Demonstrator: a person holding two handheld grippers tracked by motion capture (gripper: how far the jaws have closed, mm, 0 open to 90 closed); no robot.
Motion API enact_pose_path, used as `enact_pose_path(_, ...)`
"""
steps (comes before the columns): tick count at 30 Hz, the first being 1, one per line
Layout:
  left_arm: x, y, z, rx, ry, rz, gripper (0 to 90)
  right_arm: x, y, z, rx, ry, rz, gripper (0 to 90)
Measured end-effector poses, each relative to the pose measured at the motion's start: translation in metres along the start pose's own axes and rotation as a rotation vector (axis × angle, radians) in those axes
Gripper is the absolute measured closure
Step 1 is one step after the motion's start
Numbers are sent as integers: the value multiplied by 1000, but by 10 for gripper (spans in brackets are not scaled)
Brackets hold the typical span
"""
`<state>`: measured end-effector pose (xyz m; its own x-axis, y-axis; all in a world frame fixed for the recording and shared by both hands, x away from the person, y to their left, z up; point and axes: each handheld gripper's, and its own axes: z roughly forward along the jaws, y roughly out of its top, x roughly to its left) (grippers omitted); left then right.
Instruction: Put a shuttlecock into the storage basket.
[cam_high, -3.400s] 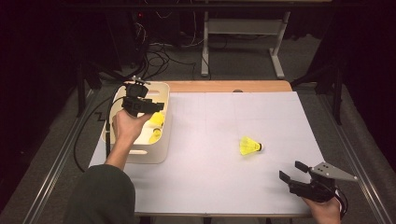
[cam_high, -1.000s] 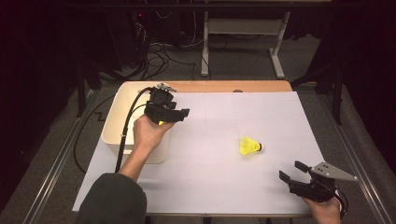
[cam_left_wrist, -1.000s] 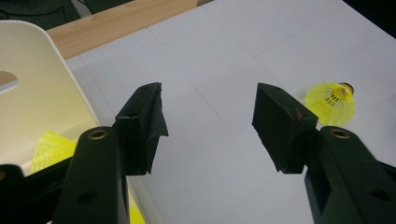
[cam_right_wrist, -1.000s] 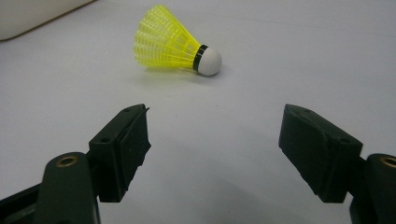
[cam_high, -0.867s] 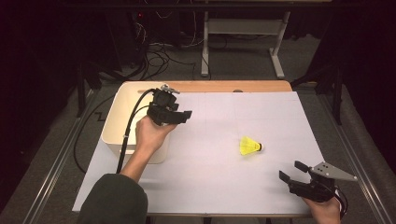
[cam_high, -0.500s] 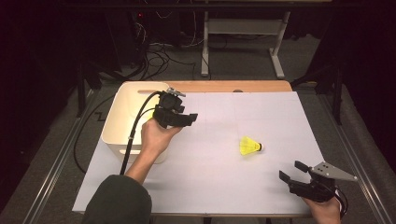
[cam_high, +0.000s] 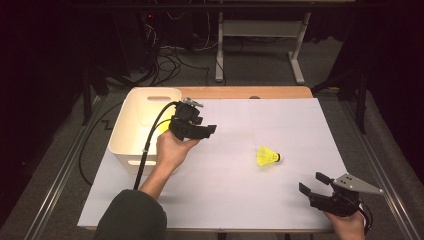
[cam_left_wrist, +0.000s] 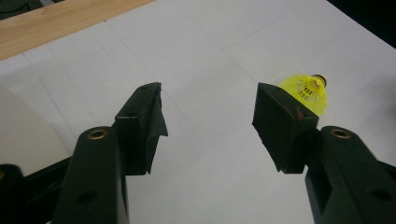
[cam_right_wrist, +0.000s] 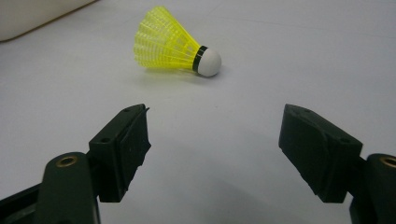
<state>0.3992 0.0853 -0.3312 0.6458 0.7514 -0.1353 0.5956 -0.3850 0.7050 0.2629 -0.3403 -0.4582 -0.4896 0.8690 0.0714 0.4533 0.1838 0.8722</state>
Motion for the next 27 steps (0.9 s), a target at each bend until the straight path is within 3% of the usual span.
enact_pose_path(27,-7,-9,13,6,-22,0,431,0,0,0,1,1,-1,248)
